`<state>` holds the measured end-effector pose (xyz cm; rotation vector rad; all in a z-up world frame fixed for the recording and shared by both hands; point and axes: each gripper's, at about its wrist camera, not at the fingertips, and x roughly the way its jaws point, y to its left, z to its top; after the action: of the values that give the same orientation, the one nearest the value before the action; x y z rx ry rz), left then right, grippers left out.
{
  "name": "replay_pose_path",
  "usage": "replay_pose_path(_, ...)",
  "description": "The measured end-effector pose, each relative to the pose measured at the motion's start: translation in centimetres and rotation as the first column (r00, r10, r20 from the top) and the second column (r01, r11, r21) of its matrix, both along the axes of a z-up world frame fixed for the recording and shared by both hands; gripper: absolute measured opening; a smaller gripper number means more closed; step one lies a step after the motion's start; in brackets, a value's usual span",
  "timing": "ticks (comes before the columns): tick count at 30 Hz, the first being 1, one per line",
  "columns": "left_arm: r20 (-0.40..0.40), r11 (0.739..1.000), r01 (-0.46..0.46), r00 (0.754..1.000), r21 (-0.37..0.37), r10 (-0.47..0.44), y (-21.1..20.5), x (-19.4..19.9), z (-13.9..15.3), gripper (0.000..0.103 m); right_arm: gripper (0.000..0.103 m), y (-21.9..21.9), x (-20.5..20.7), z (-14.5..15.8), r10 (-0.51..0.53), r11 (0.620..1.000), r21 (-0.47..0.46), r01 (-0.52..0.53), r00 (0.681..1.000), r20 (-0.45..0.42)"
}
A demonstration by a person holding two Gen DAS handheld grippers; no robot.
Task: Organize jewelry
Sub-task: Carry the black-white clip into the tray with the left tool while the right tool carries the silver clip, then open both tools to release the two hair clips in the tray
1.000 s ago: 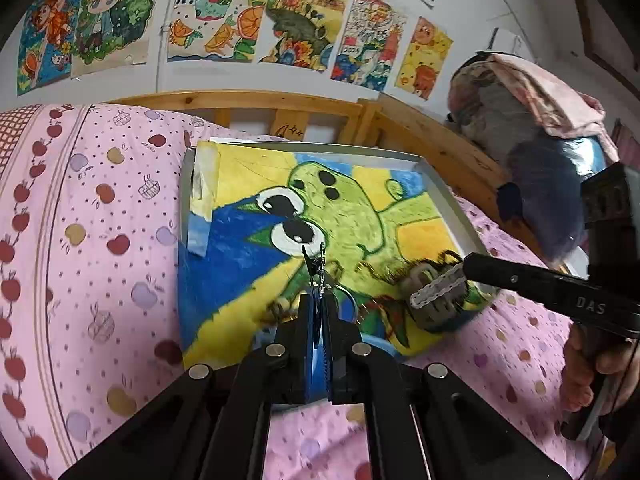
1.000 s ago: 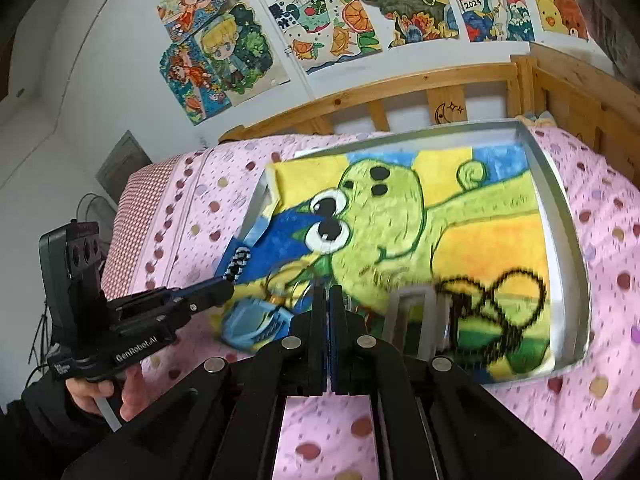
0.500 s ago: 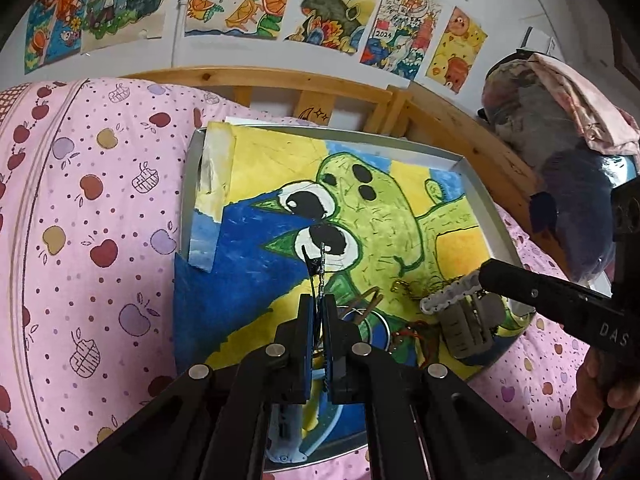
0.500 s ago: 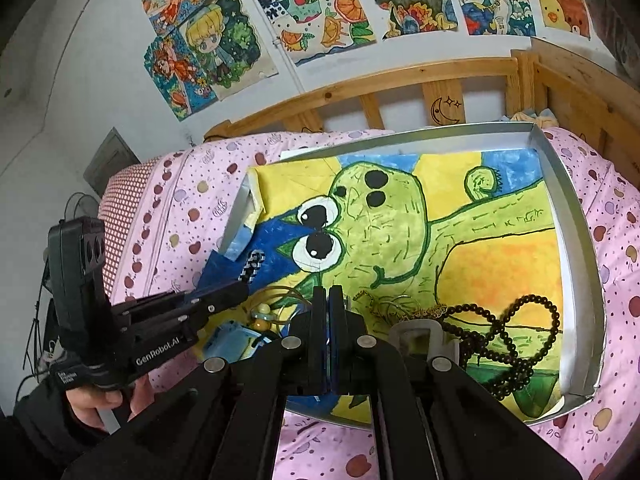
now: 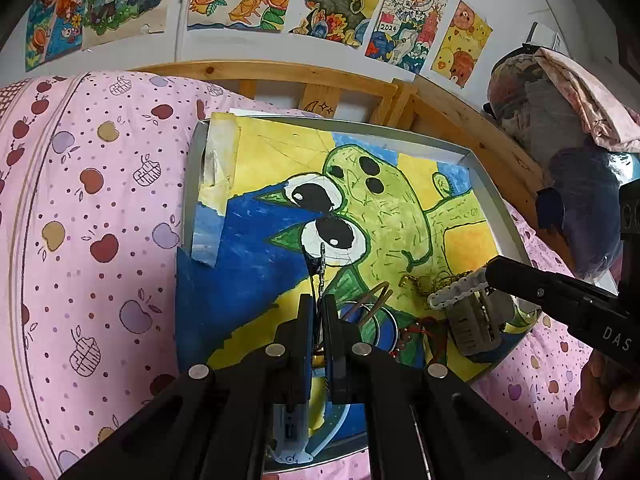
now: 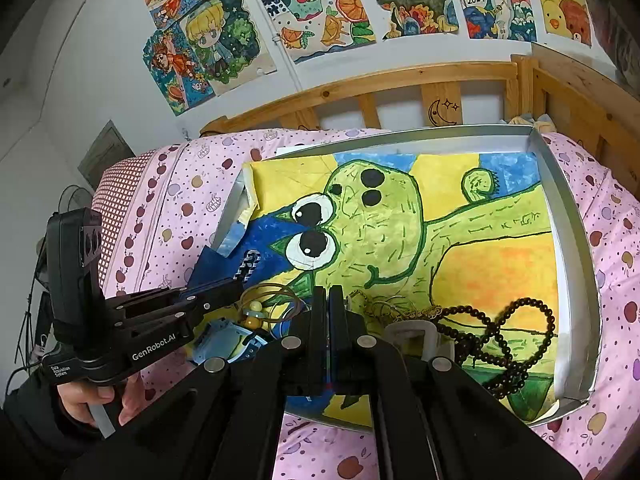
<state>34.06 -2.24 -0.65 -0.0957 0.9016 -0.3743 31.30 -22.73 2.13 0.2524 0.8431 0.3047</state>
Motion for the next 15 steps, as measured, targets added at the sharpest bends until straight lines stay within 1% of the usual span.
replay_pose_path(4, -0.009, 1.0, 0.001, 1.0, 0.014, -0.001, -0.2, 0.0, 0.0, 0.005, 0.002, -0.1, 0.1, -0.1, -0.006, 1.0, -0.002, 0.006, 1.0, -0.007)
replay_pose_path(6, -0.024, 1.0, -0.014, 1.0, 0.024, 0.015, -0.1, 0.2, -0.1, 0.005, 0.002, -0.3, 0.1, -0.2, -0.012, 1.0, -0.002, 0.012, 1.0, -0.009)
replay_pose_path(10, -0.04, 0.999, -0.038, 0.998, 0.019, 0.038, 0.2, 0.4, -0.1, 0.005, 0.002, -0.8, -0.1, -0.1, -0.025, 1.0, -0.001, 0.025, 1.0, -0.005)
replay_pose_path(15, -0.042, 0.999, -0.045, 0.998, 0.019, 0.045, 0.5, 0.3, 0.1, 0.005, 0.002, -1.2, -0.1, 0.2, -0.037, 0.999, 0.008, 0.036, 0.999, 0.003)
